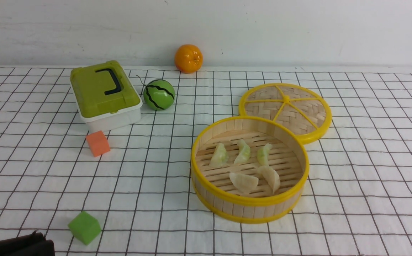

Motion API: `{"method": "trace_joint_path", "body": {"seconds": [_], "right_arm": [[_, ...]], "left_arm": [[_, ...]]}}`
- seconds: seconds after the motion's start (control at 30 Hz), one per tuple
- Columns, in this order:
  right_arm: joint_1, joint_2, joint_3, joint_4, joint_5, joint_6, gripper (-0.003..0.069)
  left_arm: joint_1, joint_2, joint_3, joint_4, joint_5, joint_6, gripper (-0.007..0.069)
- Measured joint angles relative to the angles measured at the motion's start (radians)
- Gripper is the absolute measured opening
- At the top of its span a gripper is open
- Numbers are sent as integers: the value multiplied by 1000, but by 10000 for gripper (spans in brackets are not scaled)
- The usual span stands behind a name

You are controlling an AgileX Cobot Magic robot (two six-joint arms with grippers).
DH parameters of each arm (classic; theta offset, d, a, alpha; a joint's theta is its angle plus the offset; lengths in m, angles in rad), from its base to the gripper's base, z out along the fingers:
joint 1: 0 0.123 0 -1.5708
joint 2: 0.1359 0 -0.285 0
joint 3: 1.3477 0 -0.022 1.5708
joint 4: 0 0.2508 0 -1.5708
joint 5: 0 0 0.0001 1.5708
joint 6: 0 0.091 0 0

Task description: Put the dumplings into the steamer on the table with the white tablecloth.

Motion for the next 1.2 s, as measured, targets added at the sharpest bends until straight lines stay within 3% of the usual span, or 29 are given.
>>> {"method": "trace_joint_path", "body": {"seconds": [0.63,0.87,1.0,1.2], "right_arm": [[-19,-91,66,-11,-2,0,-5],[-252,-307,303,-90,0,9,-24],[-391,-439,452,-132,17,73,-24],[-451,-505,554,-188,103,159,-24]], "left_arm": [[0,0,3,0,1,0,130],[0,0,3,0,1,0,139],[0,0,3,0,1,0,144],[0,0,3,0,1,0,145]]}}
